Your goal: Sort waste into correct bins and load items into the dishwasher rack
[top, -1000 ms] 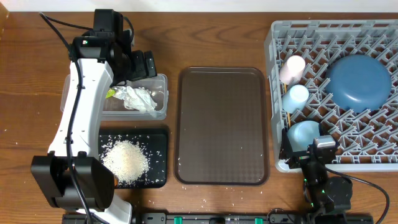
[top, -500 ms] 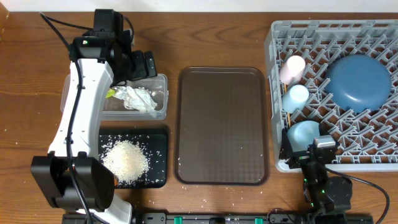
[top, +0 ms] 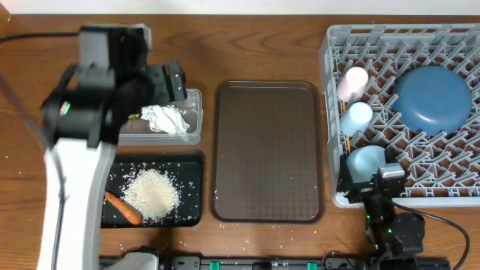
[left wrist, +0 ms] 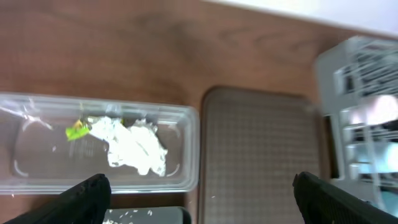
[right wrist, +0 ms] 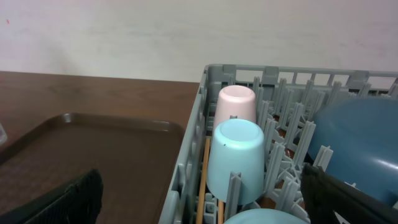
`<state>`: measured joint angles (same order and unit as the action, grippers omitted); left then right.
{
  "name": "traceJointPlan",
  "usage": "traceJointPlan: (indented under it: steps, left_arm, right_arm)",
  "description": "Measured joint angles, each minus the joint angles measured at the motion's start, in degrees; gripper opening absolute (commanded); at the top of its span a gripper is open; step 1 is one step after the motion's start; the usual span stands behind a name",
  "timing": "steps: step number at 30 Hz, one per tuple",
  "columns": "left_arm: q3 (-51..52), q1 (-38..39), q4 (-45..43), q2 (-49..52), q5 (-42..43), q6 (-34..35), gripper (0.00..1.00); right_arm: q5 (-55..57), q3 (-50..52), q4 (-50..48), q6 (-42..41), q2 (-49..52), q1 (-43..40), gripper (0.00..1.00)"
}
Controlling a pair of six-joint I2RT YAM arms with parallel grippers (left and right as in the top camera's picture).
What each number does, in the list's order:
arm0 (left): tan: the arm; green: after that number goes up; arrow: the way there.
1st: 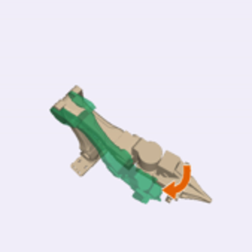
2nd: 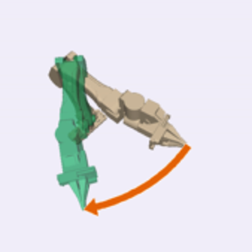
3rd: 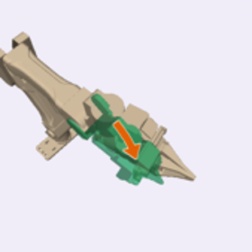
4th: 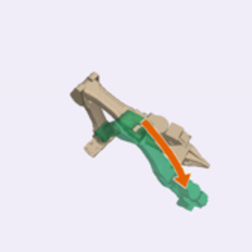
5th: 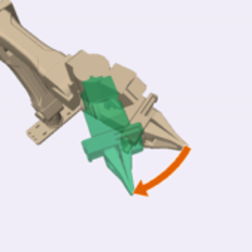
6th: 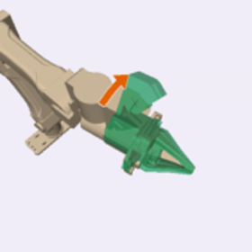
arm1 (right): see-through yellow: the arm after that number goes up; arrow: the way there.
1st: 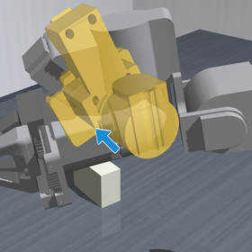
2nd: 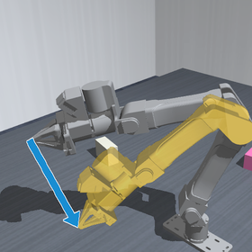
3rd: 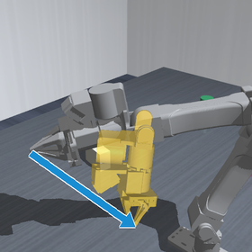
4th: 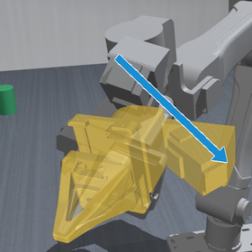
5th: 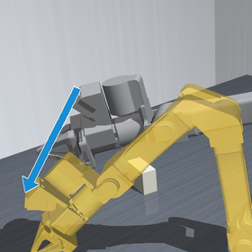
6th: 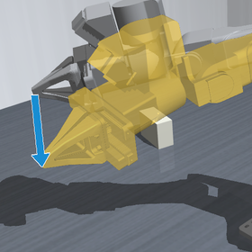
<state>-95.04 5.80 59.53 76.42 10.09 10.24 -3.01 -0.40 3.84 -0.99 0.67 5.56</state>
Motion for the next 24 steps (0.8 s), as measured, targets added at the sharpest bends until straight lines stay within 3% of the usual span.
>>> traceJointPlan:
  steps: [16, 24]
  left_arm:
    - [1.42, 0.42, 0.02, -29.59, -0.02, -0.02, 0.96]
    - [12.09, 0.42, 0.04, -44.94, -0.04, 0.0, 0.96]
  right_arm:
    - [0.0, 0.0, 0.0, 0.02, 0.02, 0.0, 0.99]
    - [0.02, 0.0, 0.0, 0.02, 0.0, 0.0, 0.99]
